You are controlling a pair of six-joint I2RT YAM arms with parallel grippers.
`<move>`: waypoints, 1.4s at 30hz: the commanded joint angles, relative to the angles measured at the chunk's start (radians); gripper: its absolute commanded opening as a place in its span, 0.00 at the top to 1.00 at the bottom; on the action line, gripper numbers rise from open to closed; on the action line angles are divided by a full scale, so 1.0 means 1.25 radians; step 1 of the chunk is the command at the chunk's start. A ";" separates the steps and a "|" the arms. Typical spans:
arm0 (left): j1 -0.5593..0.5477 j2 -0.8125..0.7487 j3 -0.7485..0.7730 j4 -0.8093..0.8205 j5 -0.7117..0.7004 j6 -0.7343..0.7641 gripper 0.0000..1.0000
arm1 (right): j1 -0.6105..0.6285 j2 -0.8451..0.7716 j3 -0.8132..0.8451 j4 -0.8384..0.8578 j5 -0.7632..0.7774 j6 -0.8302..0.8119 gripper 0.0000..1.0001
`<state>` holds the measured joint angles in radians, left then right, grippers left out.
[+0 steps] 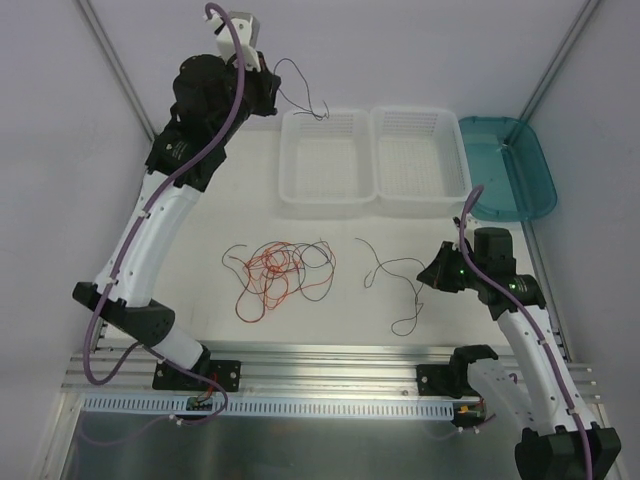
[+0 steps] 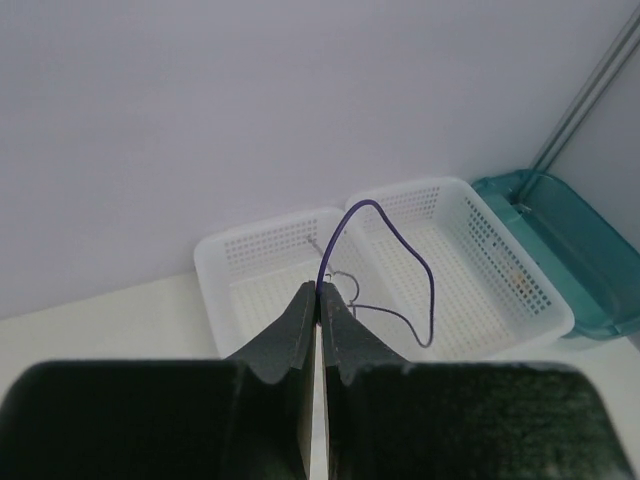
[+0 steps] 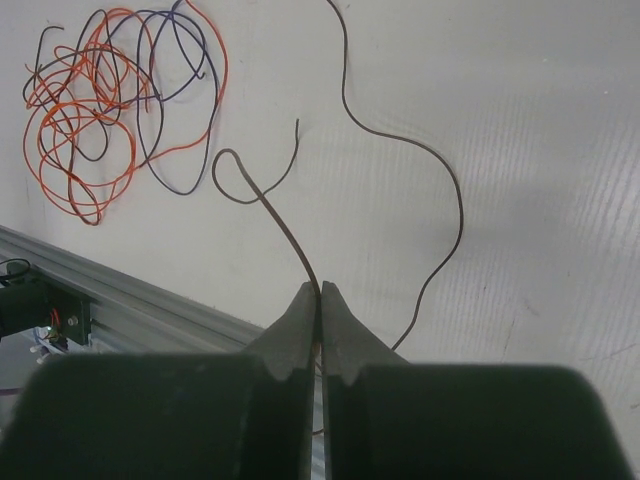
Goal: Untangle the cables
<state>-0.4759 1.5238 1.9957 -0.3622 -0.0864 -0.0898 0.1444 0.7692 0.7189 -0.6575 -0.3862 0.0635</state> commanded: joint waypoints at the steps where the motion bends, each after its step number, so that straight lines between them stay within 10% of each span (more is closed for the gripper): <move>1: 0.009 0.103 0.040 0.092 0.018 0.056 1.00 | 0.010 -0.020 -0.011 0.022 0.012 -0.005 0.99; 17: 0.019 0.507 0.033 0.312 0.029 0.139 1.00 | 0.026 -0.053 -0.028 -0.003 -0.015 -0.010 0.99; 20: 0.036 0.517 0.001 0.313 0.021 0.090 0.62 | 0.027 -0.055 -0.024 -0.010 -0.006 -0.010 0.99; 26: 0.048 0.390 -0.075 0.314 0.043 0.028 0.03 | 0.028 -0.064 0.000 -0.031 0.012 -0.015 0.99; 42: 0.068 -0.192 -0.511 0.051 -0.033 0.020 0.01 | 0.028 0.042 0.338 -0.137 0.106 -0.041 0.99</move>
<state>-0.4046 1.3159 1.4765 -0.1665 -0.0982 -0.0399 0.1711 0.7860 1.0000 -0.7933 -0.2924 0.0319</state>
